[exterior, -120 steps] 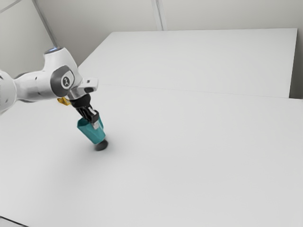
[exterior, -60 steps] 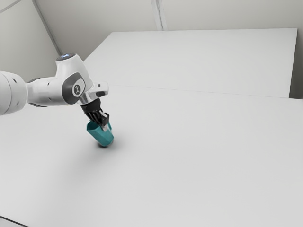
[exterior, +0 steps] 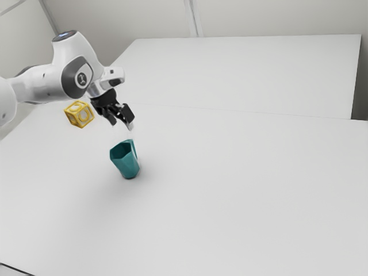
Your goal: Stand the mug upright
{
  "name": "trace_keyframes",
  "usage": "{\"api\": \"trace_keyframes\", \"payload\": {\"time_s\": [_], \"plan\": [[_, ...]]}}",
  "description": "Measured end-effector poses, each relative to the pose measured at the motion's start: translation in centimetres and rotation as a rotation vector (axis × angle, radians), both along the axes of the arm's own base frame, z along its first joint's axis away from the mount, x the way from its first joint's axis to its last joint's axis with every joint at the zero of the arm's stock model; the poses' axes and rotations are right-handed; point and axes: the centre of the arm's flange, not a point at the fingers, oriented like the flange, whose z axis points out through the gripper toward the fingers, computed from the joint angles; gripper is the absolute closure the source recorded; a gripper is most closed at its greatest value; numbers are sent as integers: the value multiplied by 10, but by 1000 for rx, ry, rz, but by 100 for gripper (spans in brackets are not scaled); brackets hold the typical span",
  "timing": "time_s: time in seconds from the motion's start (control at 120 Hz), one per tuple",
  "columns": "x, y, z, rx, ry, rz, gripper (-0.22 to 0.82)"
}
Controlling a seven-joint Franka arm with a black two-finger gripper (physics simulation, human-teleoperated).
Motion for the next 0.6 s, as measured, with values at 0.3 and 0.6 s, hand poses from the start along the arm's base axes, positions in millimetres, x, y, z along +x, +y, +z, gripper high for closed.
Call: {"api": "trace_keyframes", "payload": {"time_s": [0.3, 0.6], "plan": [[23, 0, 137, -12, -51, -9, 3], [13, -1, 144, -27, 35, -7, 1]]}}
